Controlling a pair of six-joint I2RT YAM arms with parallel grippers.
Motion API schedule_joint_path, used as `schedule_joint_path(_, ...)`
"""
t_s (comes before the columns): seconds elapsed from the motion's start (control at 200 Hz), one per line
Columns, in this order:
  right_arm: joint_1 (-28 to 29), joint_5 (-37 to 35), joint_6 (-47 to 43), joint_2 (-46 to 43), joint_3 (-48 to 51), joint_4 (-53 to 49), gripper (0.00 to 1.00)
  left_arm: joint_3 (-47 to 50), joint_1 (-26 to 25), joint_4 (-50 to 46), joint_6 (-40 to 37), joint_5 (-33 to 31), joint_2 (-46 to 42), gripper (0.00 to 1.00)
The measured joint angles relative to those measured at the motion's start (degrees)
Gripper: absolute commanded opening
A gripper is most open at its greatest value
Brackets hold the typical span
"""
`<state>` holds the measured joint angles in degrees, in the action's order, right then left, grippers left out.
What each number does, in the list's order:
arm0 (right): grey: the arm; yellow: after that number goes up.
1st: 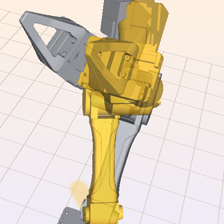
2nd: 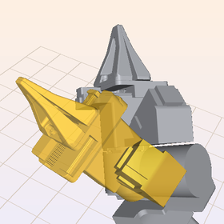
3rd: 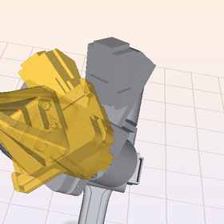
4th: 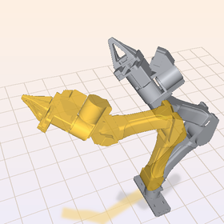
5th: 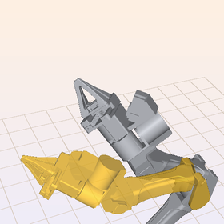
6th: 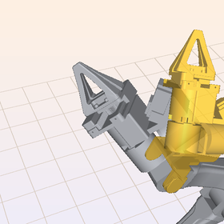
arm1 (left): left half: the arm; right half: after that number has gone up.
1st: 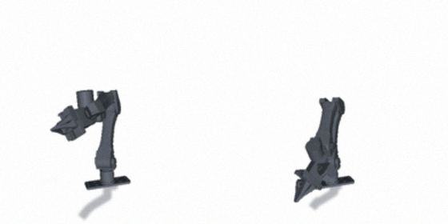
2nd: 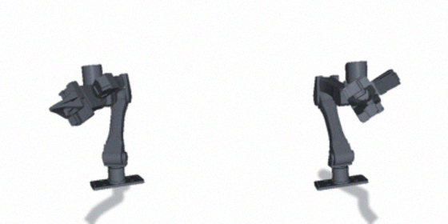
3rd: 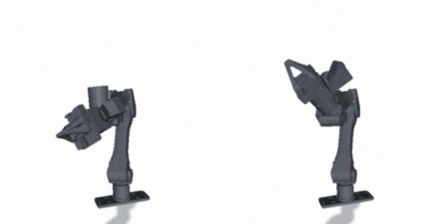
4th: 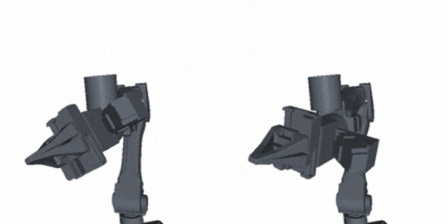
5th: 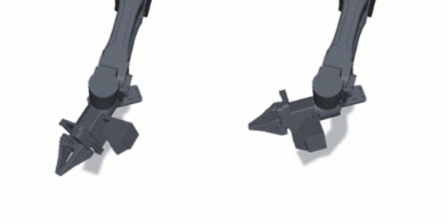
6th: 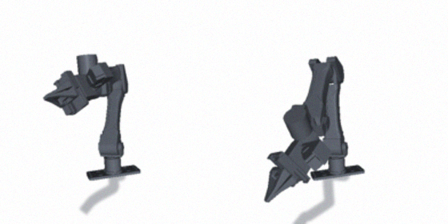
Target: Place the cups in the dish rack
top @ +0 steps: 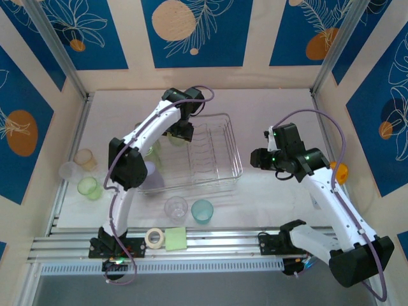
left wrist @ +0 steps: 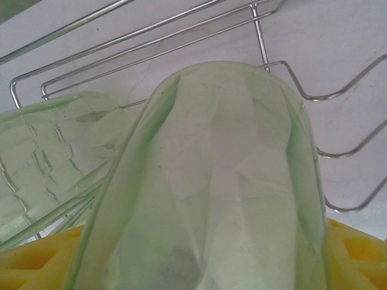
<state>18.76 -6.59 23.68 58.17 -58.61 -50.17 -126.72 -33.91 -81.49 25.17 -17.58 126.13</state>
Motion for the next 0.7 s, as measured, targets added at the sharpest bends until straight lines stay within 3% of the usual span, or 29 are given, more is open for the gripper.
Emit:
schedule_joint_path(0.49, 0.0, 2.4, -0.3, -0.7, 1.0, 1.4, 0.40, 2.0, 3.1, 1.8, 0.1, 3.0, 1.6, 0.23)
schedule_joint_path(0.6, 0.0, 2.4, -0.8, -0.7, 1.0, 1.6, 0.40, 2.0, 3.2, 1.8, -0.2, 3.5, 2.8, 0.31)
schedule_joint_path(0.7, 0.0, 2.4, -1.1, -0.6, 1.0, 1.6, 0.41, 2.0, 3.2, 1.9, -0.3, 3.8, 4.2, 0.45)
